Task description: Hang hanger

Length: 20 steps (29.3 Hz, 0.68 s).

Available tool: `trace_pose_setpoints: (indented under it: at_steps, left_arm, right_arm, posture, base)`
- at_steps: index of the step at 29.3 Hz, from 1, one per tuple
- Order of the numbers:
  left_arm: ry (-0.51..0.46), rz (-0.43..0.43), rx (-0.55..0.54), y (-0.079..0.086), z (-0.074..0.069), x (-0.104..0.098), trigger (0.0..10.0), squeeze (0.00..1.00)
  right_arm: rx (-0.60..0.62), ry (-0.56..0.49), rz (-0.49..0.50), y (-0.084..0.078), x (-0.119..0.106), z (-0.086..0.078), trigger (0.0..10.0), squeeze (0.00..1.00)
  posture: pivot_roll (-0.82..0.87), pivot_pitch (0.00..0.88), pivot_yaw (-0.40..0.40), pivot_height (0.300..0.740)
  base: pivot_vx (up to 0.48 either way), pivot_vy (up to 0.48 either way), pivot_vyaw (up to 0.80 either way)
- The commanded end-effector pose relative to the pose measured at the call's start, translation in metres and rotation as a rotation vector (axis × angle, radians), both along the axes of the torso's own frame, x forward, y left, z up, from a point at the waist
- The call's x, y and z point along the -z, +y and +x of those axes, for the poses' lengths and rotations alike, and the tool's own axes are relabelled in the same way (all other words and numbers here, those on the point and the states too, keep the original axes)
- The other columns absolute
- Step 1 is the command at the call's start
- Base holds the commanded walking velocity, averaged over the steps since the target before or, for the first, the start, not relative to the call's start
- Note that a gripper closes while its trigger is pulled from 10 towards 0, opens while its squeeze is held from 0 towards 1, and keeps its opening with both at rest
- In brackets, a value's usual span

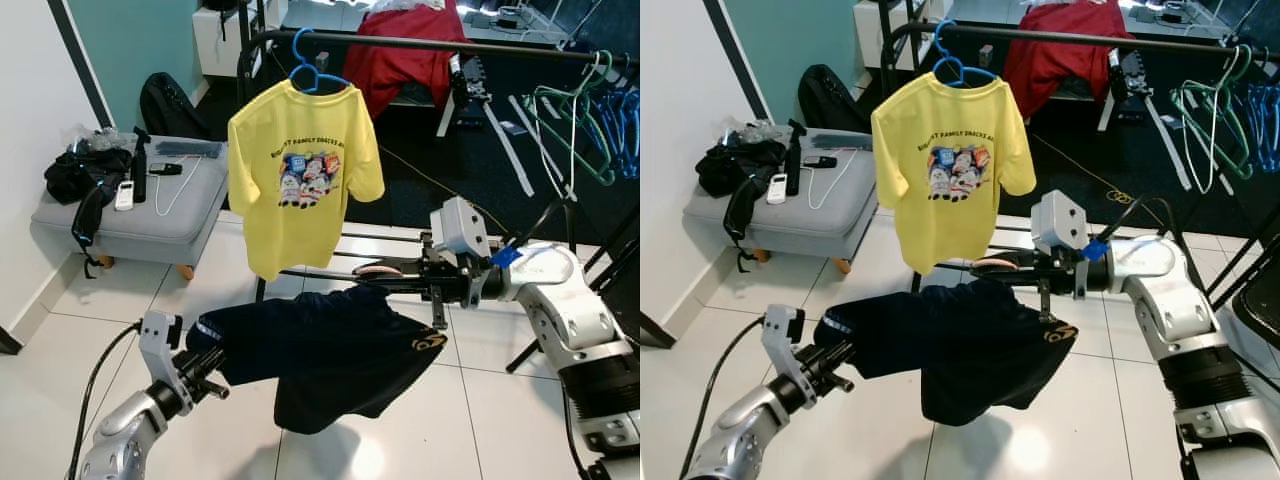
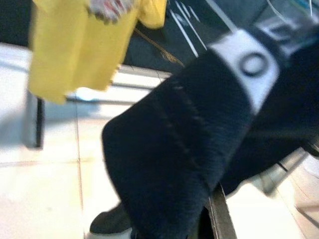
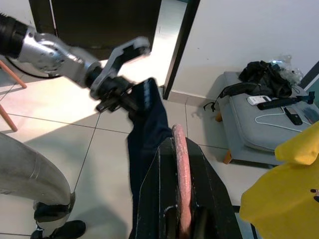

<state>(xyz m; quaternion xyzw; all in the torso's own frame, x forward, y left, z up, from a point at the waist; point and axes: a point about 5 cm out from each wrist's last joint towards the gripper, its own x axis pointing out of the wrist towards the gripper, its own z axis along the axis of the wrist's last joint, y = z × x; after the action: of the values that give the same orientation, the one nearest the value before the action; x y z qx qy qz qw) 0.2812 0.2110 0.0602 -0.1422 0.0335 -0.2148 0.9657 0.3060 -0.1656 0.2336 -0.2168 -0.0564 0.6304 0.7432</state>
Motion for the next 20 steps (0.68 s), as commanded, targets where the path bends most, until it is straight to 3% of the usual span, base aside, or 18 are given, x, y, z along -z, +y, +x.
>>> trace_pose_setpoints:
  at_steps: [1, 9, 12, 20]
  left_arm:
    - [-0.011, 0.009, -0.067, 0.018, 0.0, -0.003, 0.0, 0.0]
    - [-0.022, 0.04, -0.123, 0.033, 0.0, -0.007, 0.0, 0.0]
    - [-0.002, 0.111, -0.221, 0.051, -0.001, -0.006, 0.0, 0.0]
    - [0.015, 0.169, -0.285, 0.068, -0.004, -0.005, 0.0, 0.0]
  right_arm:
    - [-0.004, -0.028, 0.013, -0.001, -0.006, -0.001, 0.0, 0.0]
    - [-0.001, -0.025, 0.01, -0.001, -0.004, -0.001, 0.0, 0.0]
    - [0.009, -0.02, -0.003, -0.003, -0.001, -0.001, 0.0, 0.0]
    - [0.014, -0.013, -0.014, -0.005, 0.001, -0.001, 0.0, 0.0]
  posture:
    - [-0.08, 0.13, -0.017, 0.74]
    - [-0.08, 0.13, -0.015, 0.74]
    - [-0.07, 0.131, -0.013, 0.74]
    - [-0.07, 0.132, -0.013, 0.74]
  base:
    - [0.0, 0.0, 0.0]
    - [0.0, 0.0, 0.0]
    - [0.0, 0.0, 0.0]
    - [0.0, 0.0, 0.0]
